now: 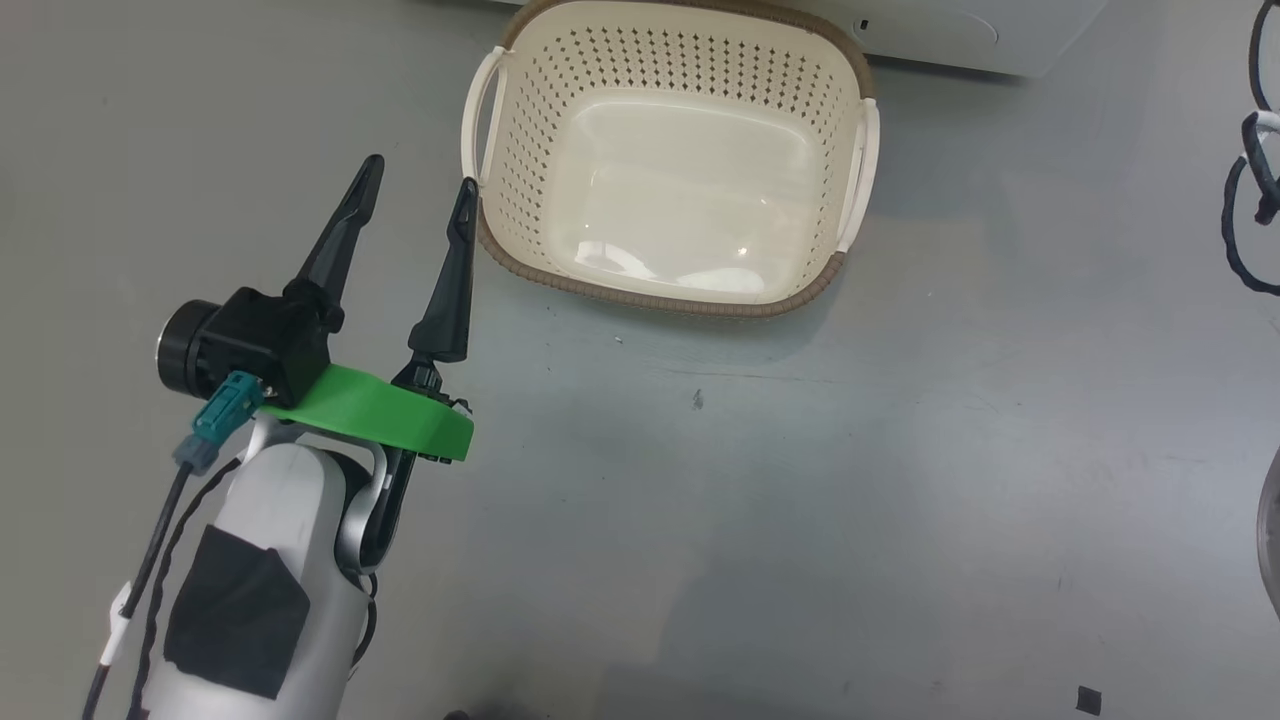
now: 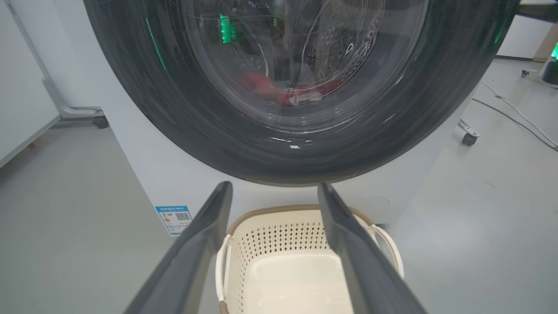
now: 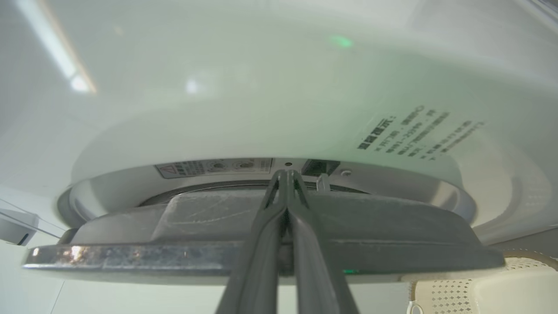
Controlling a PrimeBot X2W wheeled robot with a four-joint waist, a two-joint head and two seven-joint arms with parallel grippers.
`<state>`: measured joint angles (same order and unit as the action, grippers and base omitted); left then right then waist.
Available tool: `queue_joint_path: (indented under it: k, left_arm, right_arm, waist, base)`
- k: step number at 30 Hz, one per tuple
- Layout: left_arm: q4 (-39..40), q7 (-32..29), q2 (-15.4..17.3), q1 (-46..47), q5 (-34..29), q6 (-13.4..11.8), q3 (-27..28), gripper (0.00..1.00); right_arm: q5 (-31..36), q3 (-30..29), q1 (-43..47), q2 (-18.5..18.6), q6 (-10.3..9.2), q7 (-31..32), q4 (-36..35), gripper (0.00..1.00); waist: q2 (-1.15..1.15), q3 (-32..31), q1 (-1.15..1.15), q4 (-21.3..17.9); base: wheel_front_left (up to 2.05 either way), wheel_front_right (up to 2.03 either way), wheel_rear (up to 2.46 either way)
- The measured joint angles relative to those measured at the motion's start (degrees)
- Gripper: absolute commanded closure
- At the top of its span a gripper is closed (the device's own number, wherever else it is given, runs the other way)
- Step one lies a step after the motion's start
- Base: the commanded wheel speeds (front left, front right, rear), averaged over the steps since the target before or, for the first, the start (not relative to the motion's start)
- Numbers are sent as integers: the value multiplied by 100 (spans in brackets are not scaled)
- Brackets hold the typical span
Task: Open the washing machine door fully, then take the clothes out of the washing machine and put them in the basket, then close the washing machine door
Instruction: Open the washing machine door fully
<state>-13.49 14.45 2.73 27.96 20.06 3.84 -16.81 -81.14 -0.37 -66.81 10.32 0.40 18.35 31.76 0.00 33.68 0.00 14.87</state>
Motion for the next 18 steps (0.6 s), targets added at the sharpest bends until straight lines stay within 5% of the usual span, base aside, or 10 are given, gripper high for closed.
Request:
queue_joint_path:
  k: [18]
  left_arm:
    - [-148, 0, -56, 26, -11, 57, 22, 0]
  right_arm:
    - [-427, 55, -267, 327, 4, 1102, 526, 100]
  waist:
    - [0, -78, 0, 76]
  base:
    - [0, 0, 0]
